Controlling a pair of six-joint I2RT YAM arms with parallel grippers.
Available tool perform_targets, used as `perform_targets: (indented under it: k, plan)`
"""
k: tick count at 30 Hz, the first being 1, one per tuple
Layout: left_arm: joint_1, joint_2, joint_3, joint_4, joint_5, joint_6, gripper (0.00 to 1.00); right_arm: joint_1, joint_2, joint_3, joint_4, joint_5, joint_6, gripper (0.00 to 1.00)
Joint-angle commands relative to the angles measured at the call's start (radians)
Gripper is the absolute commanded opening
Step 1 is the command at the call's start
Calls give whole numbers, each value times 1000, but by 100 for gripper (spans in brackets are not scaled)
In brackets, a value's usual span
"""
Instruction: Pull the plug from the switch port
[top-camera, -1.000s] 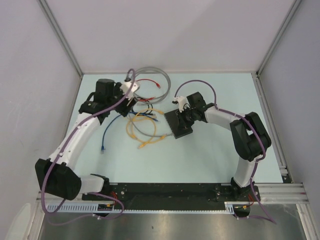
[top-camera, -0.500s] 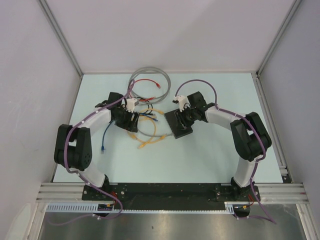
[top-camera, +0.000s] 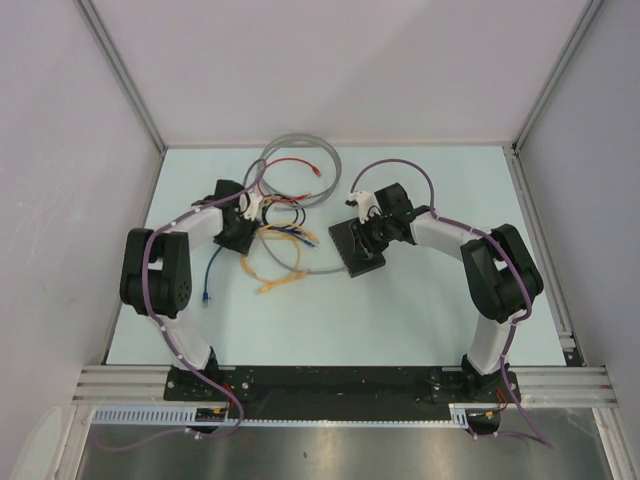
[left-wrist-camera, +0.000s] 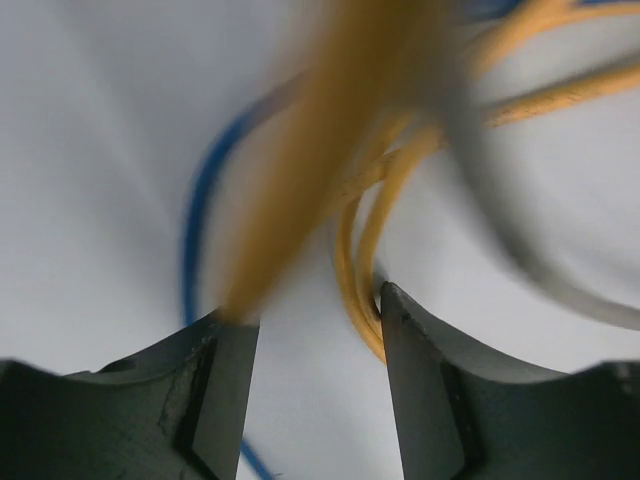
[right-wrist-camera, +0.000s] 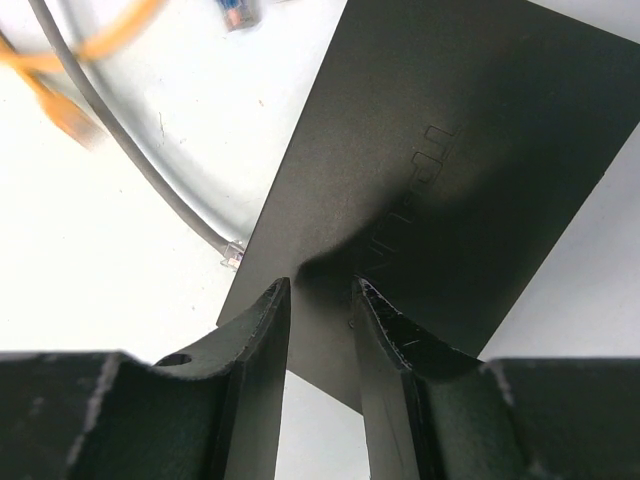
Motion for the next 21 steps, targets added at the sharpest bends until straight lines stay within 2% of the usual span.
perform_targets:
  k: [1, 6, 8, 10, 15, 18, 21]
  plan:
    - [112, -3, 13, 41, -190, 160, 56, -18, 29, -29, -124, 110, -14, 36]
    - [203, 9, 97, 92, -242, 237, 56, -18, 33, -29, -128, 109, -17, 36]
    - [209, 3, 126, 96, -216, 251, 58, -19, 35, -29, -131, 107, -18, 36]
    - [205, -16, 168, 72, -120, 230, 60, -19, 33, -29, -132, 106, -21, 36]
    - [208, -107, 286, -37, -21, 80, 69, -28, 12, -29, -132, 109, -26, 36]
    - [206, -193, 323, -58, 107, -6, 72, -39, -34, -31, -128, 95, -29, 37]
    - [203, -278, 323, -37, 325, -45, 74, -53, -106, -29, -153, 87, -40, 40]
